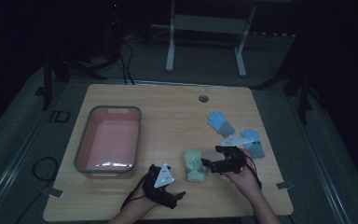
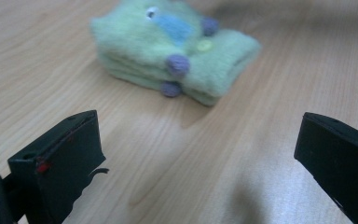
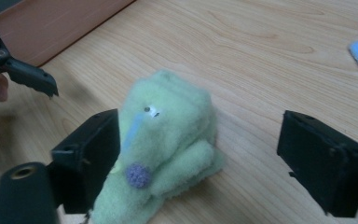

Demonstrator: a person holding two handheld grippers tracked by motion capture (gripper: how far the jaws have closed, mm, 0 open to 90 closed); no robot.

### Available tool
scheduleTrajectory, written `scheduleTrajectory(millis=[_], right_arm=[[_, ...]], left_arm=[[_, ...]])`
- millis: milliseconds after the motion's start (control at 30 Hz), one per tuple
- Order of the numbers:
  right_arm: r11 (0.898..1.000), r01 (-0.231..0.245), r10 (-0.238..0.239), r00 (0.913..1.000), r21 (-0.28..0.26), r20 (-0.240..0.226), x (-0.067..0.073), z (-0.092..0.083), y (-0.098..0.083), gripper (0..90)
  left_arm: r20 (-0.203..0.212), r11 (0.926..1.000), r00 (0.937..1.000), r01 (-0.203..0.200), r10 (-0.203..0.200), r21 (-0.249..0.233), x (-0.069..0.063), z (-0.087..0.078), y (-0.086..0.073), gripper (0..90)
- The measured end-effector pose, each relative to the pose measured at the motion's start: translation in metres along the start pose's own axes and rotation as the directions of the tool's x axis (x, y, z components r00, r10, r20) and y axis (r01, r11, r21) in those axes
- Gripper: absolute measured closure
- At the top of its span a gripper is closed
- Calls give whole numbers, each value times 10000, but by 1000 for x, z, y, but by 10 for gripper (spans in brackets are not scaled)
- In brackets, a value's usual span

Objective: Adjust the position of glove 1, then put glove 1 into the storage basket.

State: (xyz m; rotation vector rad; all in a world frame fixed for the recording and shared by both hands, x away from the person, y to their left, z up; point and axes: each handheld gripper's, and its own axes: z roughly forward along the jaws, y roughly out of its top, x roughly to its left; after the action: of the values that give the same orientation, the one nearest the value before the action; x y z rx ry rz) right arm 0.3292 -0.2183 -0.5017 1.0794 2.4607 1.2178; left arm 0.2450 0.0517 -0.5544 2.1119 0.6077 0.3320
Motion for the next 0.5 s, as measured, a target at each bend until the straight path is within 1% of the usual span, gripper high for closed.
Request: scheduleTrajectory(millis=[67,100,133,167,200,233,267,300,333,367,400,433,467,500], right_arm=[[9999,131,-131,9994,5,-324,-1,0,1,188],[9997,234,-233,9992,9,-319,-2,-1,2,219],[9987,495,-492,9984,104,-287,-2,-1,3,265],[9981,604,-602,9979,95,-218,-2,-1,3,268],[9976,690,-689,9975,33,-145,-2,-1,4,295],[9975,706,-705,9973,44,-220,-3,-1,5,334],[9975,706,-705,9973,44,-220,-3,-1,5,334],[9967,805,-804,9965,63,-230,-3,0,6,349],[9967,805,-804,9965,63,-230,-3,0,6,349],[9966,822,-818,9962,118,-312,-3,1,7,352],[9961,856,-851,9960,193,-253,-2,3,9,377],[9965,814,-808,9962,198,-320,-3,5,10,384],[9965,814,-808,9962,198,-320,-3,5,10,384],[9973,717,-709,9964,174,-469,-4,9,12,402]], left_arm=[[225,9998,9996,-176,178,-91,-2,2,1,11],[225,9998,9996,-176,178,-91,-2,2,1,11],[238,9983,9981,-563,567,-168,-4,2,4,11],[280,9973,9973,-678,685,-265,-4,2,5,11],[342,9967,9966,-734,746,-331,-5,2,7,12],[388,9956,9956,-836,852,-424,-5,2,9,12],[388,9956,9956,-836,852,-424,-5,2,9,12],[398,9937,9938,-1016,1036,-480,-6,2,11,53],[379,9930,9933,-1068,1088,-498,-6,2,13,53],[470,9936,9930,-1061,1080,-396,-6,4,16,64],[440,9899,9890,-1407,1413,-163,-7,6,20,65],[440,9899,9890,-1407,1413,-163,-7,6,20,76],[420,9862,9853,-1653,1654,-55,-7,8,22,76],[452,9813,9803,-1925,1923,-7,-8,11,25,114]])
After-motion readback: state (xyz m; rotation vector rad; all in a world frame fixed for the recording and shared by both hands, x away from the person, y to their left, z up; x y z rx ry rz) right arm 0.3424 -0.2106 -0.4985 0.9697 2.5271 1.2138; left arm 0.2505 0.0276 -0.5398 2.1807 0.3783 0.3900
